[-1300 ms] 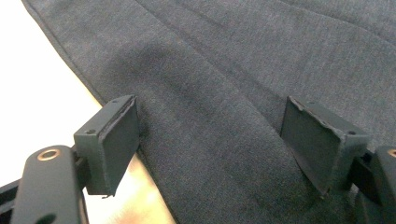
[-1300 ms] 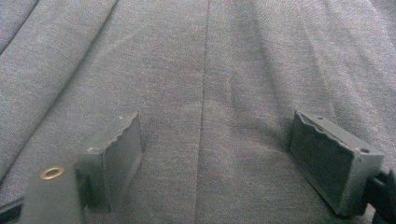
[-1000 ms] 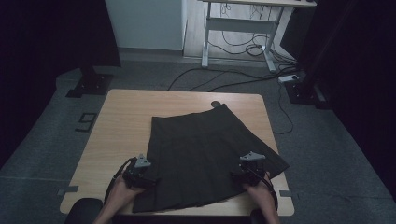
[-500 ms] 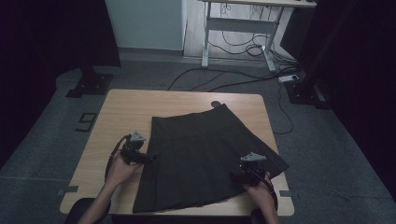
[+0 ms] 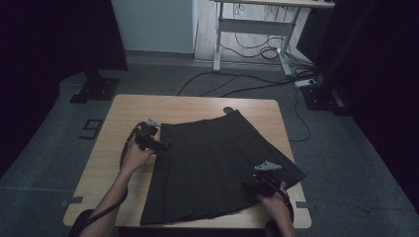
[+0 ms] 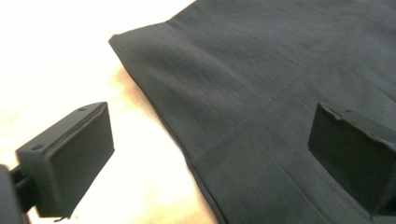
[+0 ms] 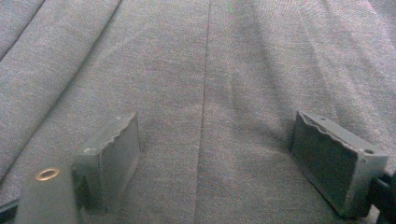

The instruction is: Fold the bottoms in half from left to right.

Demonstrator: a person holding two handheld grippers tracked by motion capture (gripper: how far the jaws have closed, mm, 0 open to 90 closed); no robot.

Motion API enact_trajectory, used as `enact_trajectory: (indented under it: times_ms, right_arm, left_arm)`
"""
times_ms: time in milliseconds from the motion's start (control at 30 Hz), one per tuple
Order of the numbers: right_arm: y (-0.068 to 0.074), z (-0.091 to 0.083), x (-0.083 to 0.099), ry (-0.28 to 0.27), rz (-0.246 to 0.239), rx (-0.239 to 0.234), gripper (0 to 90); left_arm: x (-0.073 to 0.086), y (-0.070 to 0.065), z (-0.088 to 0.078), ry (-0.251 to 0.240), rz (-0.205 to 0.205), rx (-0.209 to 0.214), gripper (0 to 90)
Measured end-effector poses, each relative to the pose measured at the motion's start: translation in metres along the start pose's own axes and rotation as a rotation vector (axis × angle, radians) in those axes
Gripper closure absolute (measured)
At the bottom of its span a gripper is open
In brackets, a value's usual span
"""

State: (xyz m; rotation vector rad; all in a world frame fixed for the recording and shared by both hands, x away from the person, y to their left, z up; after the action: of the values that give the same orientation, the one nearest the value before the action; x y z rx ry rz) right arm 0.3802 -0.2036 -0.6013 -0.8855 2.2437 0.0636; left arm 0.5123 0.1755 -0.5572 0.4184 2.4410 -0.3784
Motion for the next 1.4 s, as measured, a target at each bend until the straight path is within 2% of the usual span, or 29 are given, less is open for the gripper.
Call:
enact_trajectory:
  times_ms: [233, 300, 400, 533, 567, 600, 800, 867, 1067, 1233, 1400]
  right_arm:
    - [0.0, 0.0, 0.0, 0.0, 0.002, 0.0, 14.9]
    - [0.0, 0.0, 0.0, -0.001, 0.001, 0.0, 14.8]
    - [0.0, 0.0, 0.0, -0.002, 0.001, -0.002, 14.7]
    - [0.001, 0.001, 0.0, -0.003, -0.001, -0.004, 13.0]
    - [0.001, 0.001, 0.0, -0.004, -0.001, -0.004, 13.0]
    - [0.001, 0.001, 0.0, -0.005, -0.001, -0.004, 12.9]
    - [0.001, 0.001, 0.0, -0.014, -0.006, -0.005, 12.5]
    - [0.001, 0.001, 0.0, -0.018, -0.007, -0.006, 12.2]
    - [0.003, 0.001, -0.001, -0.013, -0.015, -0.026, 7.7]
    - [0.003, -0.004, -0.006, -0.002, -0.033, -0.029, 7.6]
    - [0.011, -0.012, -0.018, -0.03, -0.062, -0.058, 7.2]
  left_arm:
    - [-0.013, 0.006, 0.024, -0.005, -0.015, -0.035, 0.0]
    - [-0.014, 0.01, 0.032, -0.008, -0.04, -0.039, 0.0]
    - [-0.013, 0.015, 0.041, -0.009, -0.058, -0.044, 0.0]
    - [-0.006, 0.021, 0.059, 0.028, -0.058, -0.083, 0.0]
    - [-0.004, 0.022, 0.062, 0.028, -0.074, -0.064, 0.0]
    - [-0.003, 0.023, 0.062, 0.017, -0.091, -0.057, 0.0]
    - [-0.002, 0.026, 0.062, -0.001, -0.063, -0.034, 0.0]
    - [-0.003, 0.026, 0.063, -0.032, -0.059, -0.023, 0.0]
    - [-0.002, 0.026, 0.063, -0.035, -0.068, -0.032, 0.0]
    - [-0.002, 0.026, 0.062, -0.038, -0.077, -0.039, 0.0]
    - [-0.002, 0.026, 0.062, -0.038, -0.079, -0.041, 0.0]
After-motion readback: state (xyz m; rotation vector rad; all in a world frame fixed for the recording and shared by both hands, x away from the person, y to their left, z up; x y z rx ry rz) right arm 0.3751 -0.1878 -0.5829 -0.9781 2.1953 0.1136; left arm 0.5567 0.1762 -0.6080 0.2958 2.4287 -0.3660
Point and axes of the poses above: each handheld gripper's, and its own axes: z roughly forward along the jaws, x roughly out of its underside, y roughly to its left, the point moved 8 cm from there along z, roughly forward along the jaws, and after that the axes turned 14 degrees about -z, right-handed, at the moved point
